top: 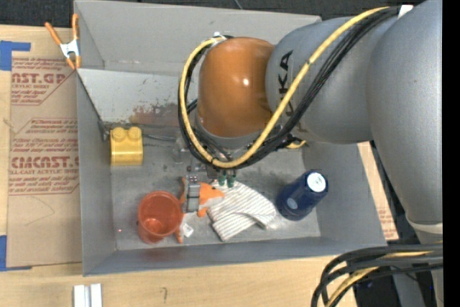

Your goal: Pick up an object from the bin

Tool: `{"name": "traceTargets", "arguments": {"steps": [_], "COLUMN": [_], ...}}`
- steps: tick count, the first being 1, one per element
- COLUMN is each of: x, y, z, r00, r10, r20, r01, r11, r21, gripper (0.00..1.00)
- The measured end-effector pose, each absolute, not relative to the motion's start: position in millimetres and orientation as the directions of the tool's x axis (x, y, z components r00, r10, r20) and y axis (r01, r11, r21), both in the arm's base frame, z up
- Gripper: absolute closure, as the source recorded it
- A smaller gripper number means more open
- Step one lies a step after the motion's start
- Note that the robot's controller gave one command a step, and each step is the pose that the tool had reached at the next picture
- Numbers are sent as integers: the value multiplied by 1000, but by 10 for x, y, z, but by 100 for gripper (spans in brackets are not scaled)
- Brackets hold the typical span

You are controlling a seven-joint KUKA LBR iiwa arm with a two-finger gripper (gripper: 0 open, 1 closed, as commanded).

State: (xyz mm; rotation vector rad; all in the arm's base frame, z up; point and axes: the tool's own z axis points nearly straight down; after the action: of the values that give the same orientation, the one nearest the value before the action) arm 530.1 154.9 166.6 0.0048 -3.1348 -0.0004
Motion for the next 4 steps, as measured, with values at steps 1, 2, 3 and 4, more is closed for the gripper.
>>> {"name": "traceTargets", "arguments": {"steps": [1,2,3,4], "x": [5319,5272,5280,5109], "y": [1541,1715,1728,1851], "z": [1709,1300,1264,1212], "r00": [-1000,-992,-976,-972], "r10": [-1,-128,-217,-234], "r20": [0,-10,-19,0], "r01": [-1,-128,-217,-234], "r11": [1000,992,976,972], "r21": [2,-1,-2,0], "gripper": [0,0,0,0]}}
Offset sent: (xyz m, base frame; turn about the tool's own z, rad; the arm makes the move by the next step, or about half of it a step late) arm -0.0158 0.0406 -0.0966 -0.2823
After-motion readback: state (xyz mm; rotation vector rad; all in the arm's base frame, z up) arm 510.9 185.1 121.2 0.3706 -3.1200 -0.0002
